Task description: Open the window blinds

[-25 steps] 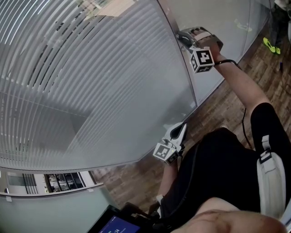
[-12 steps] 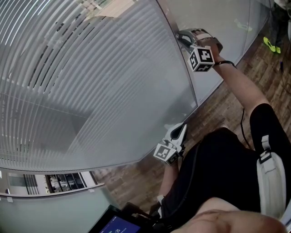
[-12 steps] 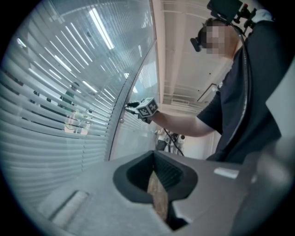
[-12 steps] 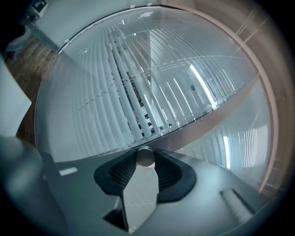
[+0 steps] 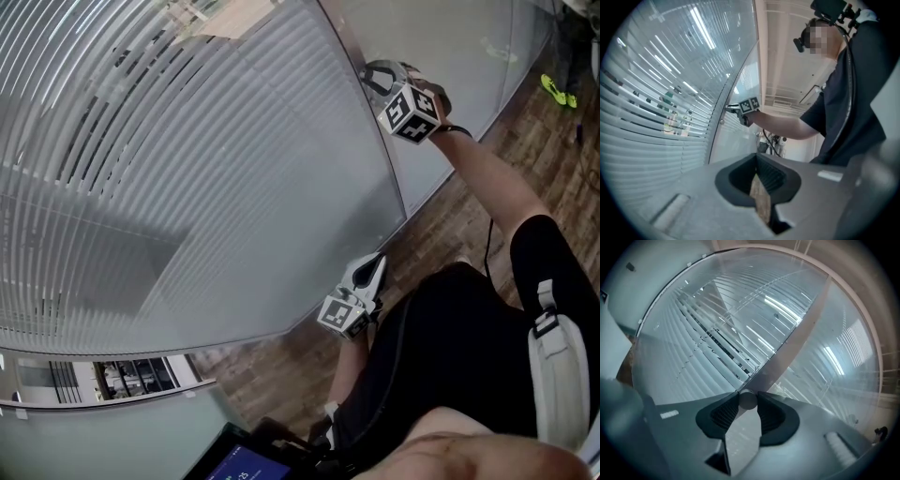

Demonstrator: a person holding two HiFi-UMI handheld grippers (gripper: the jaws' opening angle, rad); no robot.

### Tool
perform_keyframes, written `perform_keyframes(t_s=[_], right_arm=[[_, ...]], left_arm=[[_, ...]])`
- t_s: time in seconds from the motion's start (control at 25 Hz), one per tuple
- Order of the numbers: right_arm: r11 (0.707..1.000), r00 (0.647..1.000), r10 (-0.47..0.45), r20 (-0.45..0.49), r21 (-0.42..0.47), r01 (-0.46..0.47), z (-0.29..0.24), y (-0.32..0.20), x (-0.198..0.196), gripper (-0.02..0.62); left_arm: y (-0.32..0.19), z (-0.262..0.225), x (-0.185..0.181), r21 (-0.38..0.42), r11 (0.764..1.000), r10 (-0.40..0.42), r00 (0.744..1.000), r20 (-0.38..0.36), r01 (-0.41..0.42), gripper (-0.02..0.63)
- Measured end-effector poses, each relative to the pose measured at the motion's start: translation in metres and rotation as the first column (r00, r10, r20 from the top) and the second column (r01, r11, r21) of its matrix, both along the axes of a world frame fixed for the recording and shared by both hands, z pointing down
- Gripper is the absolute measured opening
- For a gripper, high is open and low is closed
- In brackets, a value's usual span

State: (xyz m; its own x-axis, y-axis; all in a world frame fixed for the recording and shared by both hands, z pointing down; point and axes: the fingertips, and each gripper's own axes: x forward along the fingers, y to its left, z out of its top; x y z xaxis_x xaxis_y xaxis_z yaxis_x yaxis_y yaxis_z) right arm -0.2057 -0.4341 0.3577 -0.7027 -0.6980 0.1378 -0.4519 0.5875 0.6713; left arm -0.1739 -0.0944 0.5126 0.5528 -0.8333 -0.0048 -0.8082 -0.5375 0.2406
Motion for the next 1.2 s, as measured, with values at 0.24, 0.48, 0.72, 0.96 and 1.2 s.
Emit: perform_keyframes(t_s=[0.24,0.48,0.72,0.96,1.2], right_arm=[[1.0,1.0,0.002,0.018,-0.019,-0.002,-0.001,0.0,0.0,0.127],[1.0,1.0,0.003,0.015,-0.016,-0.003,-0.001,0.0,0.001,0.127],[1.0,1.0,-0.002,0.01,-0.013,0.002,-0.002,0.0,-0.001,0.129],[1.0,1.0,-0.01,-0.013,-0.012,0.01,0.001,0.001,0.0,0.143],[1.0,1.0,-0.019,0.019,0.007,0.019,-0.003,0.015,0.006,0.166]], left_arm=[[0.003,0.01,-0.003,0.0,1.0,0.004,1.0,0.013,-0.004,0.002],[0.002,0.0,-0.001,0.001,1.0,-0.004,1.0,-0.003,0.004,0.002],[0.005,0.007,-0.004,0.006,1.0,0.0,1.0,0.013,0.0,0.002],[0.007,0.007,-0.008,0.006,1.0,-0.007,1.0,0.011,0.007,0.002],[0.008,0.009,-0.007,-0.001,1.0,-0.008,1.0,-0.005,0.008,0.002]])
